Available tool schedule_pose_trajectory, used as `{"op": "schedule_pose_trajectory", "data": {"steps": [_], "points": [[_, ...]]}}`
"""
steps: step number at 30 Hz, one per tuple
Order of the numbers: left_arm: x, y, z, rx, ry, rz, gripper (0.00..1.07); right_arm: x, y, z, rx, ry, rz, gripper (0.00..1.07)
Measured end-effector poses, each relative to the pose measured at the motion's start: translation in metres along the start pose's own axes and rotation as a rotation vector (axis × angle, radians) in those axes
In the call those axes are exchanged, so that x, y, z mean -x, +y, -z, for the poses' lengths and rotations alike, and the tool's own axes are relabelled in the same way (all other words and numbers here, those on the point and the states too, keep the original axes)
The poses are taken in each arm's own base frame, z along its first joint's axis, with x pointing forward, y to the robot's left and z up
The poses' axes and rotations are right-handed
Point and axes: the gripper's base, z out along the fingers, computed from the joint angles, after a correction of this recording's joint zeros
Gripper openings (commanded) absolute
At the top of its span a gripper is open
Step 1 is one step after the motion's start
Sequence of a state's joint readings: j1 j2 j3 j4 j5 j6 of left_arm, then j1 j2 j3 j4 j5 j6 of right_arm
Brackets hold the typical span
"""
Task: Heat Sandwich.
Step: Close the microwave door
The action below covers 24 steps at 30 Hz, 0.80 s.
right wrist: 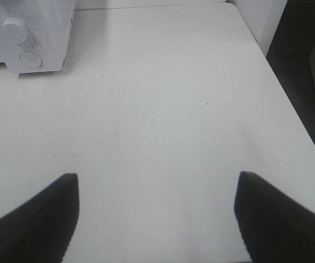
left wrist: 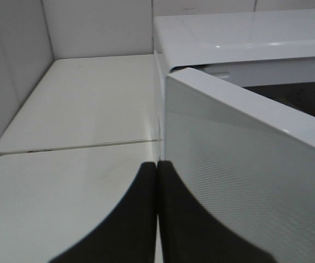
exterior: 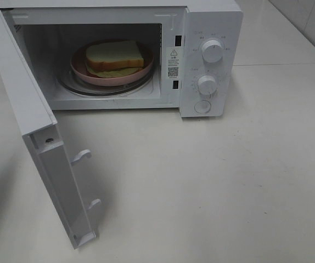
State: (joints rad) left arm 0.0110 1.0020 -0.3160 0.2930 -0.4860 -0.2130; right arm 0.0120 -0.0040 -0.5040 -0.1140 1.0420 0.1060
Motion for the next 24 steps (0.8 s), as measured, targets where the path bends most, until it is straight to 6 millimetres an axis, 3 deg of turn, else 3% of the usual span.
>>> {"op": "schedule_pose_trajectory", "data": {"steps": [7, 24], "points": [[-0.02, -0.019, -0.024, -0.237, 0.016, 0.014, 0.0, 0.0, 0.0, 0.0, 0.0, 0.0, 0.0, 0.76], [-0.051, -0.035, -0.044, -0.404, 0.082, 0.012, 0.0, 0.0, 0.0, 0.0, 0.0, 0.0, 0.0, 0.76]]}}
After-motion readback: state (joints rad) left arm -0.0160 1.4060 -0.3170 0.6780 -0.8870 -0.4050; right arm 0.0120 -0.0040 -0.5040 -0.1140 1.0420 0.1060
